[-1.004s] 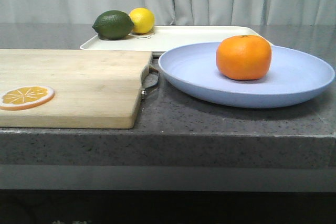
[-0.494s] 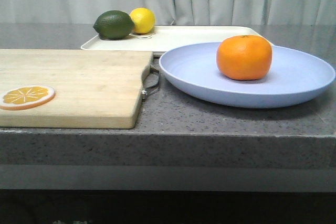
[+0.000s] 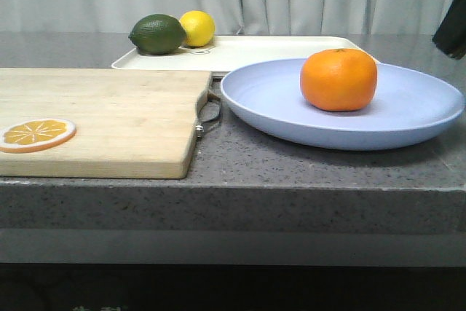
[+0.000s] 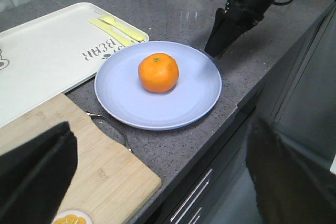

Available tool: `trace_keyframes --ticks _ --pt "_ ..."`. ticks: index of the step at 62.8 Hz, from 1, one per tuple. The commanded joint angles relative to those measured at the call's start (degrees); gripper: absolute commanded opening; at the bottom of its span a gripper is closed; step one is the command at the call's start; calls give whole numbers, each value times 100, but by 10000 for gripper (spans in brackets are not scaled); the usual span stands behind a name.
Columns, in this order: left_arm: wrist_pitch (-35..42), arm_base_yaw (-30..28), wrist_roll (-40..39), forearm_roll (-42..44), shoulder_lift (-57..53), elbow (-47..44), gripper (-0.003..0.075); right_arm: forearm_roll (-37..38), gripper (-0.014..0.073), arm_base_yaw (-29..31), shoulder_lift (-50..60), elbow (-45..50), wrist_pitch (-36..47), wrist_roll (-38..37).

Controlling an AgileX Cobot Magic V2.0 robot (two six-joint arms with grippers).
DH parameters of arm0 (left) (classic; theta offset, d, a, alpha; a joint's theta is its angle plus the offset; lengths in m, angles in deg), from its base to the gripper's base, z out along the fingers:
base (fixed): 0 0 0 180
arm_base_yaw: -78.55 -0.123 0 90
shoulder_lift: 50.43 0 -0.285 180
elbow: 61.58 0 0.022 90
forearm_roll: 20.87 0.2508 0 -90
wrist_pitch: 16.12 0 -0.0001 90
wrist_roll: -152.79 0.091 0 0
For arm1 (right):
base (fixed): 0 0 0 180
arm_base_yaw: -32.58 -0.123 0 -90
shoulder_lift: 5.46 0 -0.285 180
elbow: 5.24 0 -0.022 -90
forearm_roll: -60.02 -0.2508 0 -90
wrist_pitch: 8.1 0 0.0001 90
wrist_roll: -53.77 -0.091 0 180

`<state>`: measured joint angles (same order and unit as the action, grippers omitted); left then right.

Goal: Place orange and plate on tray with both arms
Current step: 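Move the right gripper to the plate rim and close on it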

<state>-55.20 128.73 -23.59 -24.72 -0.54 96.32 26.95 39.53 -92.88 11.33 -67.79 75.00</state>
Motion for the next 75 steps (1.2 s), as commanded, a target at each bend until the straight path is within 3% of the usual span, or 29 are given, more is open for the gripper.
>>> trace_keyframes --ticks 1,18,66,75 --pt "384 31 -33 -24 1 154 631 -376 629 34 -76 -202 169 211" --pt "384 31 -33 -24 1 154 631 -555 396 28 -592 -556 234 336" --pt "384 31 -33 -24 1 154 631 -603 388 28 -1390 -939 128 429" --pt "384 31 -33 -24 1 154 631 -603 300 28 -1505 -939 61 480"
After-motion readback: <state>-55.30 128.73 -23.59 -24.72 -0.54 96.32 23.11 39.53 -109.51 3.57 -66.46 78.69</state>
